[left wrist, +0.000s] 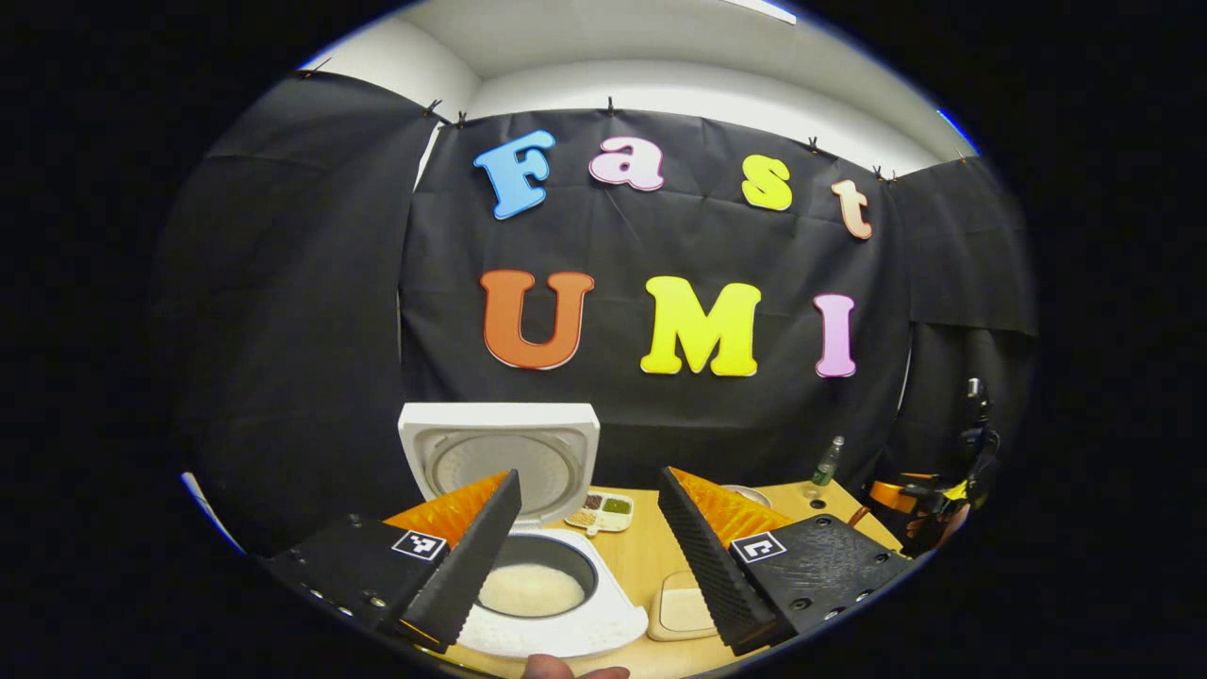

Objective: Close the left gripper, press the button to open the rice cooker; take a wooden spoon from the chopstick holder with the right hand, scoop a spoonful of rice and pour it into the rice cooker, then put the wooden spoon back into the chopstick holder.

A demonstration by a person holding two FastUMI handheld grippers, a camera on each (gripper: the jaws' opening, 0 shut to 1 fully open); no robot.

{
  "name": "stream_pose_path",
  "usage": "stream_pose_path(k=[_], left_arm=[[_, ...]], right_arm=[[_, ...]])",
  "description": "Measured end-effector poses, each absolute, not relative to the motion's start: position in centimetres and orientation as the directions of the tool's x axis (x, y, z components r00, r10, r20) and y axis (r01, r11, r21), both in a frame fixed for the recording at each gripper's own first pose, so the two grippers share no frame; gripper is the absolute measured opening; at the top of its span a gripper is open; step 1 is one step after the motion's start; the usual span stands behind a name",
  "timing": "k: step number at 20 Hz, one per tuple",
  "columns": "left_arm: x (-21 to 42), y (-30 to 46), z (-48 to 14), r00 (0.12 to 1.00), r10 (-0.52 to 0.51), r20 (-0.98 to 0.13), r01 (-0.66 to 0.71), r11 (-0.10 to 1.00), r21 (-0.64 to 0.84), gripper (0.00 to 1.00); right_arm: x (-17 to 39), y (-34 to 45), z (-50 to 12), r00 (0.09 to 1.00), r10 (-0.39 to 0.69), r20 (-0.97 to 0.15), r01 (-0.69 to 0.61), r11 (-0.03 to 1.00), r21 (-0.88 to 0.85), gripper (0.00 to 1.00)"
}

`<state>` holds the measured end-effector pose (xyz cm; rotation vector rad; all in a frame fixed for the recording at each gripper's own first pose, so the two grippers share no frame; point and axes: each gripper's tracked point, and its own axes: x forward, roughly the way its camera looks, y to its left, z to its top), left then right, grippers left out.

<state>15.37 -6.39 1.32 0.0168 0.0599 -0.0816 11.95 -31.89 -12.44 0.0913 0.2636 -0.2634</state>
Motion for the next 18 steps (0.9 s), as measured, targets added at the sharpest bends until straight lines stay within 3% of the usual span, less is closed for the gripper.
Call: stream_pose_path(k=[7, 18], left_arm=[[23.0, -1.9, 5.4, 0.999, 0.034, 0.011, -0.034, 0.999, 0.006, 0.94], [34.5, 2.0, 5.2, 0.992, 0.115, 0.044, -0.116, 0.993, 0.032, 0.94]], right_arm=[[7.8, -29.1, -7.5, 0.953, -0.254, -0.168, 0.257, 0.966, 0.0, 0.97], [2.1, -32.1, -9.7, 0.894, -0.391, -0.221, 0.415, 0.907, 0.073, 0.98]])
